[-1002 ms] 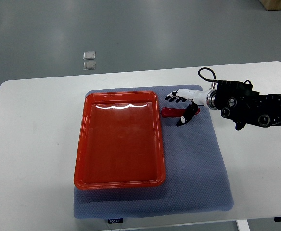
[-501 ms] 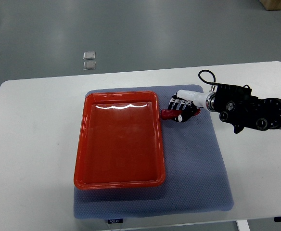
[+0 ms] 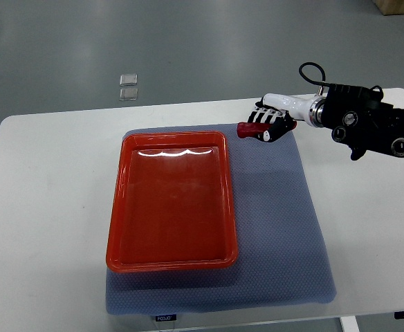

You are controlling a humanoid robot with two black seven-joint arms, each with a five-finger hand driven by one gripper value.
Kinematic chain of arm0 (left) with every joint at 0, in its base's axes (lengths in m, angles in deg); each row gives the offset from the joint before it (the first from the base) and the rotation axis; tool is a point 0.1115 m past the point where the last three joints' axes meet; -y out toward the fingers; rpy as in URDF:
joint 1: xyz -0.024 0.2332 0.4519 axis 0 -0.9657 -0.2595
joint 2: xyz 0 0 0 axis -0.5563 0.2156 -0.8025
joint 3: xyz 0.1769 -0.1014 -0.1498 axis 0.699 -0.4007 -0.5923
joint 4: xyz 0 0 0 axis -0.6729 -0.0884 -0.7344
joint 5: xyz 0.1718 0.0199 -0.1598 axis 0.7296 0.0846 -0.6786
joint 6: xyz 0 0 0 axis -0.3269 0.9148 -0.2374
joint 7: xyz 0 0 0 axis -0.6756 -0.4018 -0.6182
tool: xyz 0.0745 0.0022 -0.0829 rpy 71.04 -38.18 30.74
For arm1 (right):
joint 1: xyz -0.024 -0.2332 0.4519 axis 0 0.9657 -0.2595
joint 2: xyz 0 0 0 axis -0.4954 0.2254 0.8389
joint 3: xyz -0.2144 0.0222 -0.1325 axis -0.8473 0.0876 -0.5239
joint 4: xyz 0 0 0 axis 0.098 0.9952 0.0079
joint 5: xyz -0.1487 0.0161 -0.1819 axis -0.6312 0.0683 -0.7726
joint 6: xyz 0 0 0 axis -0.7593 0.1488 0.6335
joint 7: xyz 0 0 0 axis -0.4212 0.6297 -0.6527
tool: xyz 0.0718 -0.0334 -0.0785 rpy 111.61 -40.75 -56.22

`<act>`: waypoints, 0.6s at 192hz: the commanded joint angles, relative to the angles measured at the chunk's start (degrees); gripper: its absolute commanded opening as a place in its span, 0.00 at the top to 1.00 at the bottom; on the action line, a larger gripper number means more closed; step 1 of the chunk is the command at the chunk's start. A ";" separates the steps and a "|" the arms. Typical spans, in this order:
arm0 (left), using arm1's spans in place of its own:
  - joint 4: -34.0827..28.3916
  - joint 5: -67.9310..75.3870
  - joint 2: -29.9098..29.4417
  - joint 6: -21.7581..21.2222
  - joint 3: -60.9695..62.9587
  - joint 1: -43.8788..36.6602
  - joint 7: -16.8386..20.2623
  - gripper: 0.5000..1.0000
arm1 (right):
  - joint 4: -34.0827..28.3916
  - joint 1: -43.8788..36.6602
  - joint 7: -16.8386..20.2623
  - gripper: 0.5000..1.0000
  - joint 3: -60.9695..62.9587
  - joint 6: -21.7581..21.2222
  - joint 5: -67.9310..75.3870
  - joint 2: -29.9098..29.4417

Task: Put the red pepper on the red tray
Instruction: 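Close the right hand's fingers around the red pepper and lift it, then carry the pepper over the red tray and open the right hand to release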

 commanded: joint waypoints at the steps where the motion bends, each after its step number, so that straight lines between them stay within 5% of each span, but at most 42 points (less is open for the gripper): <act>1: 0.00 0.01 0.00 0.01 0.00 0.08 -0.03 0.00 | -1.37 -3.46 -0.06 1.00 -0.03 -0.72 1.45 -0.10; 115: 0.27 0.01 0.00 0.10 0.00 0.00 -0.03 0.00 | 4.69 -5.05 -0.50 1.00 -3.19 0.42 5.76 -23.39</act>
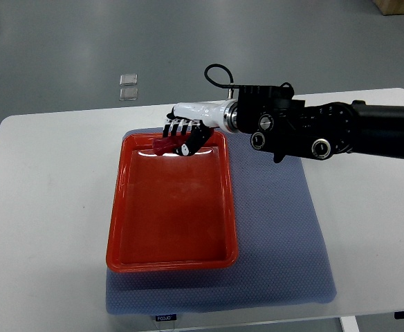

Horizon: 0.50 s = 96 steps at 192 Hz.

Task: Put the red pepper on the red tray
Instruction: 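Carry the pepper over the red tray and open the right hand to release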

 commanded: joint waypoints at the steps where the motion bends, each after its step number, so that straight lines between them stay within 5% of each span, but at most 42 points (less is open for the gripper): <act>1: 0.07 0.00 0.00 0.01 0.00 -0.01 0.00 0.00 | 1.34 1.21 -0.18 1.00 0.07 0.35 1.52 -3.77; 96: 0.25 0.00 0.00 0.10 0.00 0.08 0.00 0.00 | 5.21 7.63 -0.53 1.00 0.07 0.53 0.91 -4.91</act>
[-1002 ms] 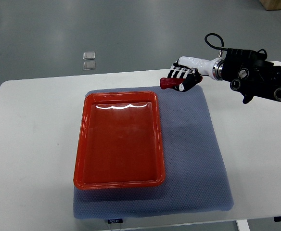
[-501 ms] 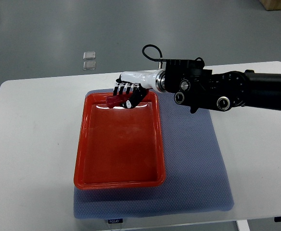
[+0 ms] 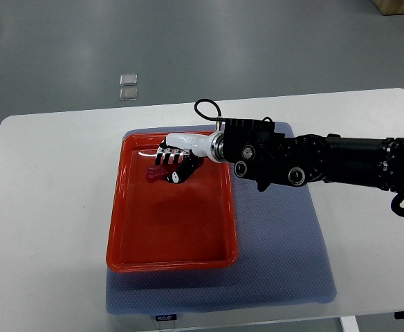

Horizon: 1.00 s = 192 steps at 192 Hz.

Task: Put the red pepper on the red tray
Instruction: 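Carry the pepper over the red tray and open the right hand to release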

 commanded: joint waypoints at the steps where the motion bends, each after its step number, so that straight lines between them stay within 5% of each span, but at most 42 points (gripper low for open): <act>1: -0.04 0.00 0.00 0.00 0.00 0.06 0.01 0.00 | 0.05 0.98 -0.04 1.00 0.06 0.17 -0.01 0.00; 66: -0.31 0.00 0.00 0.00 0.00 0.06 0.01 0.00 | 0.05 3.26 -0.30 1.00 -0.03 2.98 0.17 0.00; 95: -0.31 0.00 0.00 0.00 0.00 -0.03 0.01 0.00 | 0.05 3.53 -1.00 0.92 0.06 3.07 0.08 0.00; 141: -0.39 0.00 0.00 -0.09 0.00 0.06 0.01 0.00 | 0.05 3.53 -1.00 0.41 1.38 3.07 0.78 0.00; 162: -0.39 0.00 0.00 -0.09 0.00 0.06 0.01 0.00 | -0.04 3.53 -1.00 0.28 3.57 2.98 0.87 0.00; 192: -0.39 0.00 0.00 -0.09 0.00 0.06 0.01 0.00 | -0.04 3.61 -1.09 0.22 9.72 2.98 0.96 0.00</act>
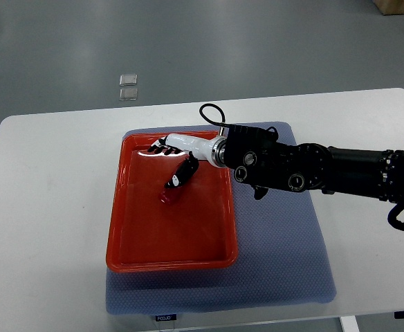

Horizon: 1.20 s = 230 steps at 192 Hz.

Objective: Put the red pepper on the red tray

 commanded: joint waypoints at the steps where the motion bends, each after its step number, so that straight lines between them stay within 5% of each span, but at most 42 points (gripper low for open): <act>1: 0.01 0.00 0.00 0.01 -0.05 0.00 0.00 0.00 | -0.01 0.09 -0.08 0.22 4.03 -0.06 0.10 0.00; 56: 0.09 0.00 0.00 0.01 0.03 0.00 0.00 0.00 | -0.01 12.12 -5.27 0.22 32.23 1.52 6.60 5.36; 108: 0.27 0.00 0.00 0.10 0.03 0.00 0.00 0.00 | -0.36 26.54 -9.14 0.22 60.01 1.08 21.18 4.40; 145: 0.53 0.00 0.00 0.10 -0.05 0.00 0.00 0.00 | -0.45 33.31 -14.23 0.22 66.70 -1.99 28.92 2.90; 176: 0.45 0.00 0.00 0.10 -0.05 0.00 0.00 0.00 | -0.18 36.03 -14.50 0.21 67.58 -8.50 31.03 2.90; 230: 0.53 0.00 0.00 0.10 -0.05 0.00 0.00 0.00 | -0.01 37.44 -14.41 0.18 67.75 -10.26 31.65 2.90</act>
